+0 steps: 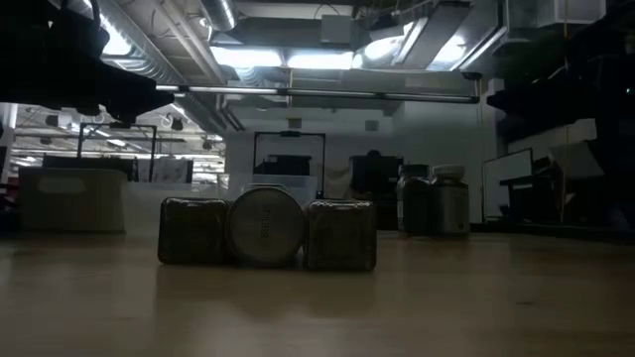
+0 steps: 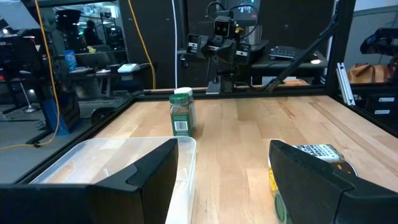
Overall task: Sort spices by type
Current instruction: Put the top white seasoning bottle into the right transparent bin
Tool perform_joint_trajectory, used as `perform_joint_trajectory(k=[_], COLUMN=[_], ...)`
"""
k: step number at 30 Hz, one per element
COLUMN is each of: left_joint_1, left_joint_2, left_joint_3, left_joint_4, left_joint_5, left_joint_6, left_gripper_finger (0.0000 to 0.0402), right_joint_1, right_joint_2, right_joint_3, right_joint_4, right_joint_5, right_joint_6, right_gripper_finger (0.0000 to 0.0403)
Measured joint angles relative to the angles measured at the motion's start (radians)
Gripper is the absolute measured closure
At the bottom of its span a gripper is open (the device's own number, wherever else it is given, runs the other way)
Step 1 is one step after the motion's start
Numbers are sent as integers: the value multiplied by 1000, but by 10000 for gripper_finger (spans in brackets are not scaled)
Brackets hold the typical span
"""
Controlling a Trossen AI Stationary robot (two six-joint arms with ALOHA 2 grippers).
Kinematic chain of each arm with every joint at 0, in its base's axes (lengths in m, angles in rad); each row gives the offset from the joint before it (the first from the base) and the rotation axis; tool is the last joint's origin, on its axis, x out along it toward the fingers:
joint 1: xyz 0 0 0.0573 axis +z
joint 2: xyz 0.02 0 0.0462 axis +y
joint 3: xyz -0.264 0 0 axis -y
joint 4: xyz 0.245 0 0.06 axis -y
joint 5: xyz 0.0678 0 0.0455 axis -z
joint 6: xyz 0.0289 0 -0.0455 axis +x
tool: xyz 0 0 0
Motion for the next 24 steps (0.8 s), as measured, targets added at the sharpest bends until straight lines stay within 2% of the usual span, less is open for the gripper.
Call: perform_joint_trajectory(k=[6,10,16,24], left_joint_1=[0,0,0,0], left_joint_2=[0,0,0,0], left_joint_3=[0,0,0,0], left_joint_4=[0,0,0,2], left_joint_5=[0,0,-1,-12], left_joint_6=[0,-32,-193,-202], left_gripper_finger=[164,164,164,164], right_joint_1=[0,0,0,0], right_joint_2=[0,0,0,21], right_joint_3=[0,0,0,3], right_joint_4=[0,20,68,83], right_joint_5=[-2,0,102,220], right_joint_6=[2,106,310,368], right_gripper_finger=[214,214,214,213])
